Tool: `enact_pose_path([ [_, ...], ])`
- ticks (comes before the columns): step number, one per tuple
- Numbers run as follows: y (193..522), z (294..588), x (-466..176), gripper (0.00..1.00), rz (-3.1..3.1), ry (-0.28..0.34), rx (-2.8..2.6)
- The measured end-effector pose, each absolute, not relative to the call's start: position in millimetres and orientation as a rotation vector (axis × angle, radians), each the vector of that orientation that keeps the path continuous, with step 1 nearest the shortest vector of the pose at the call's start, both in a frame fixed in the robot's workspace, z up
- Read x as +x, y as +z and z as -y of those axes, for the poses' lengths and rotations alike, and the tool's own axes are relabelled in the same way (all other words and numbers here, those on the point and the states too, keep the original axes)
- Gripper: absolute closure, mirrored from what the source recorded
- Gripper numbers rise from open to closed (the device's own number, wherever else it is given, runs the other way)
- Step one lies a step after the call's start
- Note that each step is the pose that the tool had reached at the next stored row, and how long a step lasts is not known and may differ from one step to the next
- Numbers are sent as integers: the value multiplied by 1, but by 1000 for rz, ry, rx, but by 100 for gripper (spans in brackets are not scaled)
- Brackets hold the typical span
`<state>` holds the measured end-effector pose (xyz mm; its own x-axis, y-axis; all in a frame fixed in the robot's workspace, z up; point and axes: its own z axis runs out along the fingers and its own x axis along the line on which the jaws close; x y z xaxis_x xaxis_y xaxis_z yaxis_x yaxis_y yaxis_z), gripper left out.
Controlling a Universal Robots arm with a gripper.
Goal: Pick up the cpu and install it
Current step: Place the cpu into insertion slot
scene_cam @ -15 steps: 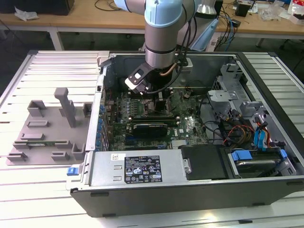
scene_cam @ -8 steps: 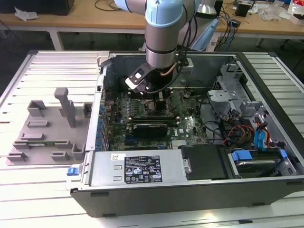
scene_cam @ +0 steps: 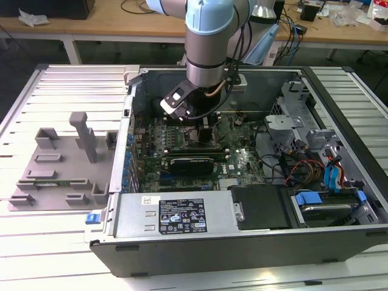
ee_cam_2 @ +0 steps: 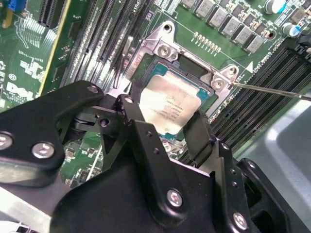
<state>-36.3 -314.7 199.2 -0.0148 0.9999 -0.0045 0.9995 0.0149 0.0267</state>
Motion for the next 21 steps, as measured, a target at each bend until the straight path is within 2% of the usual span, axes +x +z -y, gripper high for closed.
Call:
enact_pose_path([
  [8, 210, 315, -36, 40, -2221, 22, 2188],
  [9, 210, 315, -36, 53, -2221, 21, 2188],
  [11, 210, 315, -36, 65, -2220, 20, 2187],
  [12, 210, 315, -36, 77, -2220, 20, 2187],
  [13, 210, 315, -36, 77, -2220, 20, 2187],
  [15, 210, 315, -36, 89, -2220, 19, 2187],
  [21, 210, 315, -37, 89, -2220, 22, 2188],
])
